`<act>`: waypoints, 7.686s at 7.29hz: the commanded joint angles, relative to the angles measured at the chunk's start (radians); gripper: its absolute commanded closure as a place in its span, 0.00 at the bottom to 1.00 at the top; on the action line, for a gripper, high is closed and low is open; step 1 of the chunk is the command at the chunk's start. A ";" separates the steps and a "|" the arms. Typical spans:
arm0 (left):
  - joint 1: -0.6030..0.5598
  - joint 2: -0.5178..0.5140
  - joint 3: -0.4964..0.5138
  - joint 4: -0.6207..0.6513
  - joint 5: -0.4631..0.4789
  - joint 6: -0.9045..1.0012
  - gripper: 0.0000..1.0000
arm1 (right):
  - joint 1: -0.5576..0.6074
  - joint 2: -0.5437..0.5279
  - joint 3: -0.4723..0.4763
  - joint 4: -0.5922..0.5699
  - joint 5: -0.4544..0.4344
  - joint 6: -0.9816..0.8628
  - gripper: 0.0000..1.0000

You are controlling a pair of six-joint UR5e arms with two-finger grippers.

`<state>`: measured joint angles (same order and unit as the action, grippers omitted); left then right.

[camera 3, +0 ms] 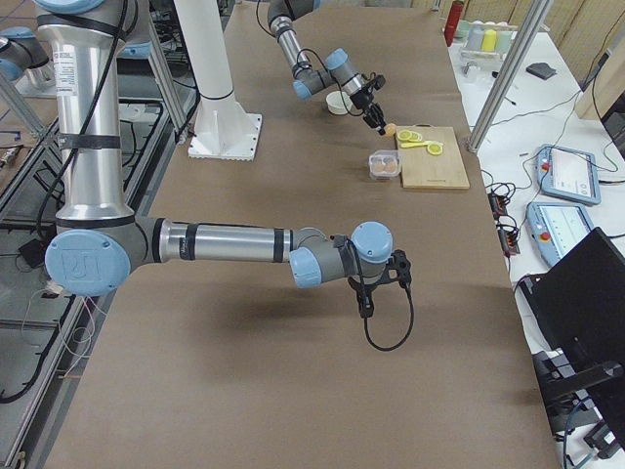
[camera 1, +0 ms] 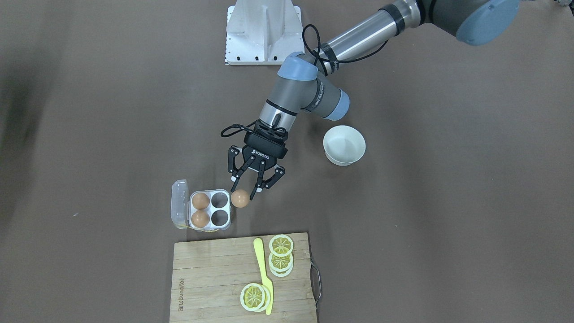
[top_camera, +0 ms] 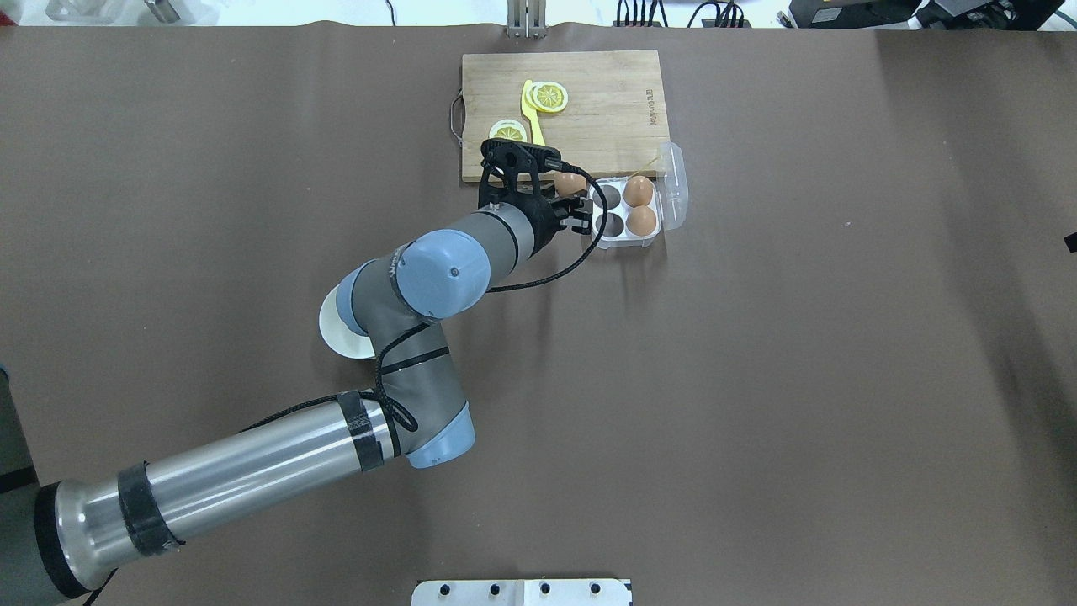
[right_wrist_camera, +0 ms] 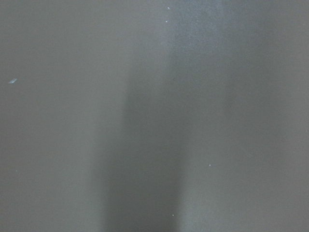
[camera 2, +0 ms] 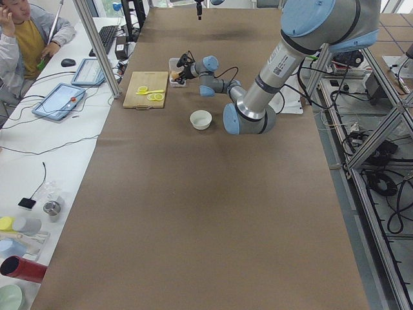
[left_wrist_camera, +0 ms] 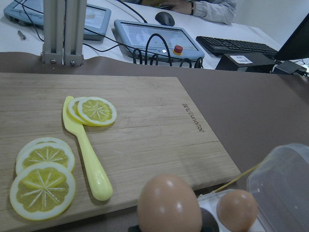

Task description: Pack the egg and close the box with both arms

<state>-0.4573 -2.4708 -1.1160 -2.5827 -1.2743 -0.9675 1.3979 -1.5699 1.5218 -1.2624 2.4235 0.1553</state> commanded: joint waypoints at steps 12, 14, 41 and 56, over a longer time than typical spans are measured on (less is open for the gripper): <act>0.031 -0.112 0.232 -0.117 0.046 0.311 1.00 | 0.001 -0.009 0.017 0.000 0.011 0.041 0.00; 0.035 -0.116 0.231 -0.119 0.046 0.311 1.00 | 0.001 -0.010 0.015 0.001 0.011 0.041 0.00; -0.998 0.751 -0.390 0.417 -1.163 0.380 0.02 | -0.485 0.511 -0.015 -0.008 -0.399 0.856 1.00; -1.020 1.071 -0.668 0.633 -1.223 0.491 0.02 | -0.024 0.108 0.112 -0.096 -0.060 0.204 1.00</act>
<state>-1.4758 -1.4596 -1.7632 -1.9501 -2.4720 -0.5352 1.2969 -1.3861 1.6371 -1.3007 2.3624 0.5707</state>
